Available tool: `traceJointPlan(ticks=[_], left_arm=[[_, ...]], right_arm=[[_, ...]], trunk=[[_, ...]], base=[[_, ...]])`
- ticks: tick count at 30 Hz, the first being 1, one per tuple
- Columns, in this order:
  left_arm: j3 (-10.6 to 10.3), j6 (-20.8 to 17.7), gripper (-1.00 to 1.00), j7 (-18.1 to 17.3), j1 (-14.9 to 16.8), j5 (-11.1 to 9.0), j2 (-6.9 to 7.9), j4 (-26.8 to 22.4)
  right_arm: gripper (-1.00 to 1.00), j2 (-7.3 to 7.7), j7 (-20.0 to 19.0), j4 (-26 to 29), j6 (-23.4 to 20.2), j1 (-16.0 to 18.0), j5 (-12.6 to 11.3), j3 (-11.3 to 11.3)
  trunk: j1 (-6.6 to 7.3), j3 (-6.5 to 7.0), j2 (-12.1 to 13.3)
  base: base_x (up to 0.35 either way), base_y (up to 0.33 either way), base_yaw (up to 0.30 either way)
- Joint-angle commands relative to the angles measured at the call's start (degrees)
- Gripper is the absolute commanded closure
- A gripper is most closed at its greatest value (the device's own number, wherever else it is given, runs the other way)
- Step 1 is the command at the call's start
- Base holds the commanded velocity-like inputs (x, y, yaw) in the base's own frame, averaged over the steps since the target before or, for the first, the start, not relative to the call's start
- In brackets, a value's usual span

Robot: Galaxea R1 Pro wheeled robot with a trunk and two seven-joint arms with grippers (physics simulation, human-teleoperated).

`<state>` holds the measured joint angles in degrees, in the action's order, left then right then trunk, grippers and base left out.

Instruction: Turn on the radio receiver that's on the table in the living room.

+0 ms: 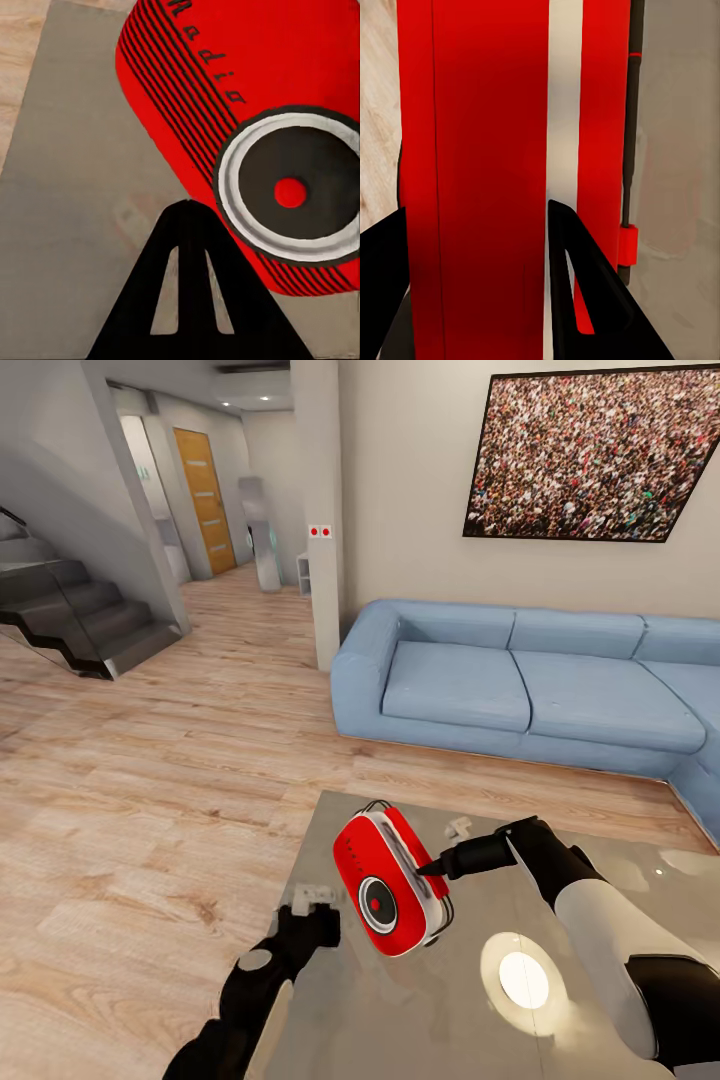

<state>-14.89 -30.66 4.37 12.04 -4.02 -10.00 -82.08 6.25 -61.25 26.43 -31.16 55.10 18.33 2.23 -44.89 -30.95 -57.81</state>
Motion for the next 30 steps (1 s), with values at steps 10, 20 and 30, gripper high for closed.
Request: traceJointPlan(ticks=[10, 20, 30], left_arm=[[-6.3, 0.5, 1.00, 0.1, 0.4, 1.5, 0.00, 2.5], [-6.4, 0.7, 1.00, 0.0, 0.4, 1.6, 0.00, 4.0], [-6.4, 0.8, 1.00, -0.1, 0.4, 1.6, 0.00, 4.0]], right_arm=[[1.00, -0.09, -0.1, 0.0, -0.1, 0.0, -0.4, -0.1], [1.00, -0.10, -5.3, -0.7, -0.2, 0.0, -0.4, 0.0], [1.00, -0.25, -7.3, -0.8, -0.1, 0.0, -0.3, 0.0]], trunk=[[0.00, 0.00, 0.0], [0.00, 0.00, 0.0], [0.00, 0.00, 0.0]], base=[[0.000, 0.000, 0.000], [0.000, 0.000, 0.000], [0.000, 0.000, 0.000]])
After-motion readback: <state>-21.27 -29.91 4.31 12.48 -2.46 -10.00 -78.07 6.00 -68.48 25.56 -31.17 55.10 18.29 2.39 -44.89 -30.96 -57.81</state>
